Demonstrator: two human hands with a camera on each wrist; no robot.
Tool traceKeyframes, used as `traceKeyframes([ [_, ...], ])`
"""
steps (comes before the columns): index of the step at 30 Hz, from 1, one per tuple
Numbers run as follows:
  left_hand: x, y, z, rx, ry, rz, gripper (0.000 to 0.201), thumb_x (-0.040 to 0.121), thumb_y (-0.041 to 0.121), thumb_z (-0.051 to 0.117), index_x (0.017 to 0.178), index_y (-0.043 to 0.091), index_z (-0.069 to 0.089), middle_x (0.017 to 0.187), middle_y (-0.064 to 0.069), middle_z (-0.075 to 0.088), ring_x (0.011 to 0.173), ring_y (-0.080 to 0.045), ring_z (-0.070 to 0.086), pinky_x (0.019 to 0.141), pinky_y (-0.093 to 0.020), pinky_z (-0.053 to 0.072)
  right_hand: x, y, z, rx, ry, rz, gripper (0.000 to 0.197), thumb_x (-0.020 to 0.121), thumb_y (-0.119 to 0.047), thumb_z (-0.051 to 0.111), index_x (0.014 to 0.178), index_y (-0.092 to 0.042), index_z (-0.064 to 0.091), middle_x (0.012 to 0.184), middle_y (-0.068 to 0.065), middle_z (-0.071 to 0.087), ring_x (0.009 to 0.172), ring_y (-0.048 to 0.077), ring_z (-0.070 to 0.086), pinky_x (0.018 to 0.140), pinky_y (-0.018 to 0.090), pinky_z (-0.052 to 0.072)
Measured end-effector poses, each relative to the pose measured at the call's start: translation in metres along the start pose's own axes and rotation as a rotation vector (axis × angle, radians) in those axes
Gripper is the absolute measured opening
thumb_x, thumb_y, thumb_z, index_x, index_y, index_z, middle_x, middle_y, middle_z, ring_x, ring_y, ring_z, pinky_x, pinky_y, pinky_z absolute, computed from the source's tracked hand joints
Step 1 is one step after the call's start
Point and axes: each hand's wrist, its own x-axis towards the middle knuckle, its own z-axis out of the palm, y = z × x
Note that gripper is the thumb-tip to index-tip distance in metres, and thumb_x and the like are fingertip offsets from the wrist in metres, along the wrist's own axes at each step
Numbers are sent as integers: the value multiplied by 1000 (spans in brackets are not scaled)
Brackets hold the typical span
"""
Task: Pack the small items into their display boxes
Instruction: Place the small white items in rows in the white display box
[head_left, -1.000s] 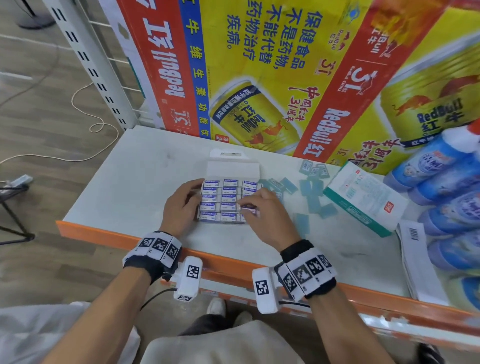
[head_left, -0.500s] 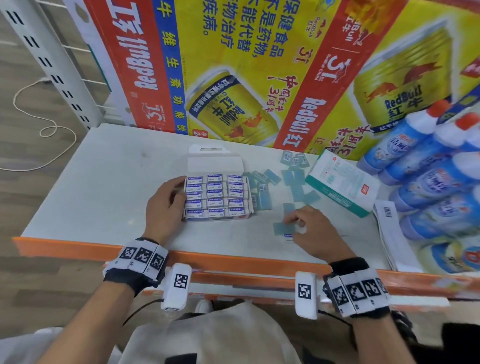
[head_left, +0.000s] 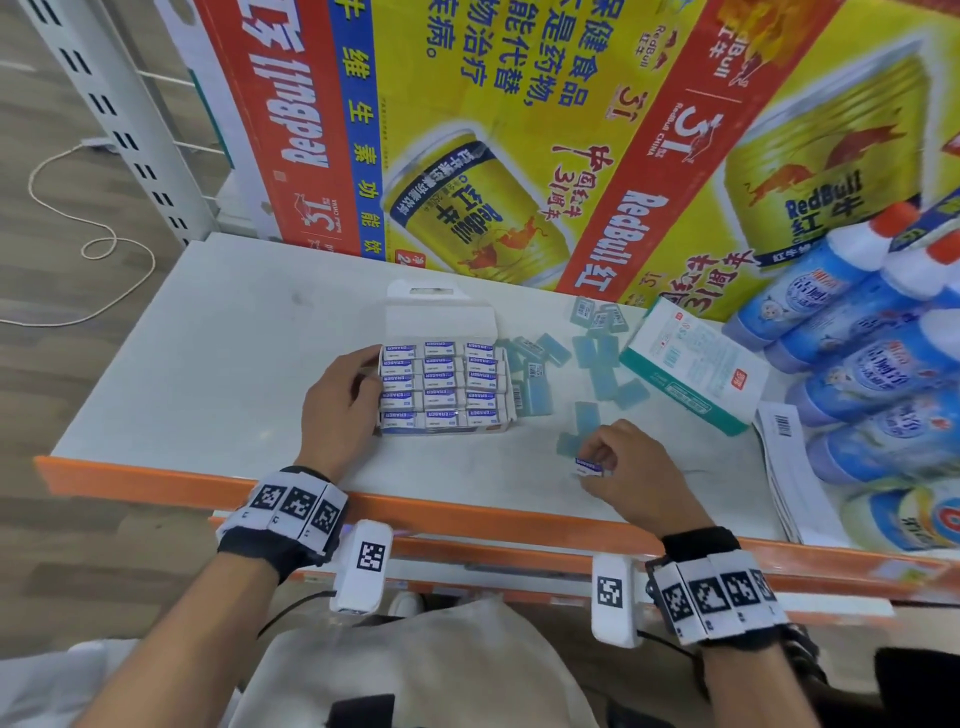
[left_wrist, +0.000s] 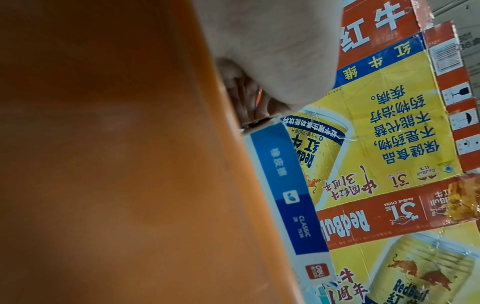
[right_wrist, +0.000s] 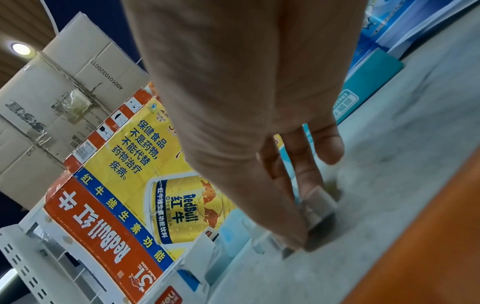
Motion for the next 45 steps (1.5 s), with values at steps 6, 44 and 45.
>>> traceKeyframes([
  [6,0,0,-1,-13,-3,-6,44,85,29,38,123,21,60,117,0,65,96,-6,54,80,-18,38,4,-15,-2,209,89,-41,17,78,-14,73,91,-20,64,87,-8,62,80,4,56,69,6,41],
  [44,2,10,-9,-109,-46,-60,32,88,16,46,116,21,60,106,6,66,94,-8,60,79,-14,43,66,-73,25,194,141,-306,14,84,-8,66,97,-13,68,92,-7,50,77,-5,51,71,0,38],
  [45,2,10,-10,-127,-53,-75,31,88,15,46,114,22,60,106,7,66,95,-8,60,80,-16,44,67,-71,23,214,164,-293,15,85,-9,65,99,-13,67,92,-8,48,80,-10,51,72,-1,37],
])
